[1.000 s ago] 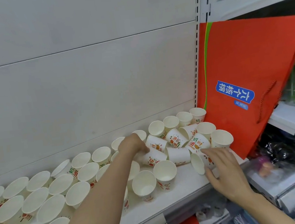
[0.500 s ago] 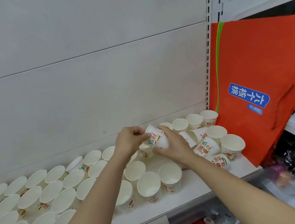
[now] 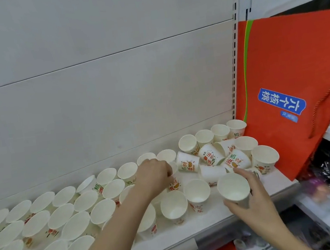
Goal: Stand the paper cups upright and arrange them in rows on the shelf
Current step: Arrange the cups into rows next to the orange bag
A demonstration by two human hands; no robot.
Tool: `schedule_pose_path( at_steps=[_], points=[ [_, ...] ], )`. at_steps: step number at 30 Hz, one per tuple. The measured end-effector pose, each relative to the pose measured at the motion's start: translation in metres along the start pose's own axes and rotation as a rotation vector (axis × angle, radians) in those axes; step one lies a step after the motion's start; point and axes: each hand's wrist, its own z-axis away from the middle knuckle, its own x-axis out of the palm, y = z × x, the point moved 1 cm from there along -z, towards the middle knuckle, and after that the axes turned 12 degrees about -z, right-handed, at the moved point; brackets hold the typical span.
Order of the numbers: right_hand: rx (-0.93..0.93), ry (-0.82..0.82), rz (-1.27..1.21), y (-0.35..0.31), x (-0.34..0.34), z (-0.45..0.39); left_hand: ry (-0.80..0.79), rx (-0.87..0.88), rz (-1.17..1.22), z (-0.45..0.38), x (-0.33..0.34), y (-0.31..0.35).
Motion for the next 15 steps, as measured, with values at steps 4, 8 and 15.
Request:
schedule_pose_path(
  at_steps=[4, 8, 15],
  points=[
    [0.015, 0.055, 0.066, 0.020, 0.012, 0.006, -0.114, 0.039, -0.017, -0.005, 0.007, 0.005],
    [0.041, 0.077, 0.092, 0.016, 0.032, -0.007, -0.071, -0.034, 0.195, -0.016, 0.009, 0.003],
    [0.008, 0.078, 0.269, 0.029, 0.042, 0.003, 0.127, -0.091, 0.064, -0.065, 0.020, 0.010]
  ],
)
